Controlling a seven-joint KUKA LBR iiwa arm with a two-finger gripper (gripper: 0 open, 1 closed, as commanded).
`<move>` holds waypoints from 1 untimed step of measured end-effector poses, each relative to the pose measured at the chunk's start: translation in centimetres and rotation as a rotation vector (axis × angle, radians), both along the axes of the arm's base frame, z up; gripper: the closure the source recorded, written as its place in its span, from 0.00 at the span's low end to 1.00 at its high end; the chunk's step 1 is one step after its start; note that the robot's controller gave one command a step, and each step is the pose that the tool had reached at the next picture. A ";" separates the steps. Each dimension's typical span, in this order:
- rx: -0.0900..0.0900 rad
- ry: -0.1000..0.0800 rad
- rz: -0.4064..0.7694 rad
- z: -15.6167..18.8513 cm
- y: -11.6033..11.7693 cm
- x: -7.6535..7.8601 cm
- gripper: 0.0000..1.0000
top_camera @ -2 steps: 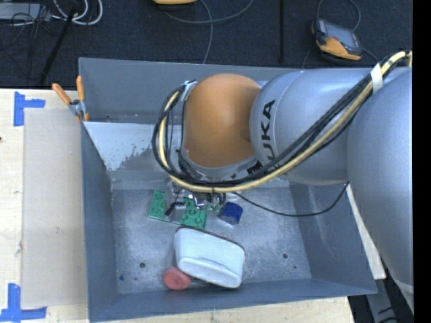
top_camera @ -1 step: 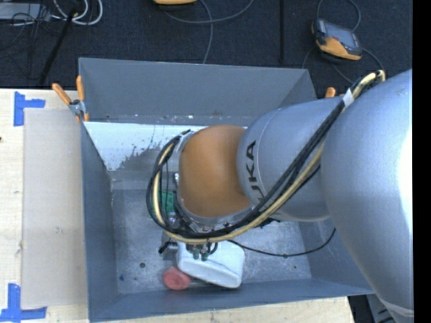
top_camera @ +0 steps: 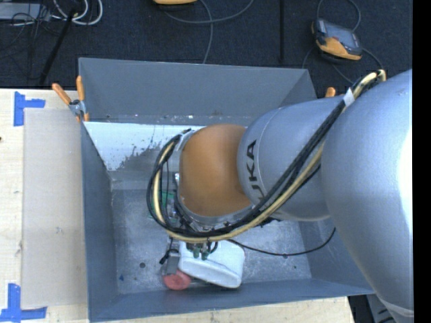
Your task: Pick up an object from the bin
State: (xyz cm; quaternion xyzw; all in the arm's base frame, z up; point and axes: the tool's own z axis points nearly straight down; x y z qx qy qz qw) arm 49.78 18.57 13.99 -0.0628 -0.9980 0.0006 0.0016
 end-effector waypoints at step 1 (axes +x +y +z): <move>0.003 -0.001 -0.049 -2.2 6.1 0.5 0.00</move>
Offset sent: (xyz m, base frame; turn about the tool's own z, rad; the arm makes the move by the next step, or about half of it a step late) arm 0.0063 0.0575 -0.0199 0.0536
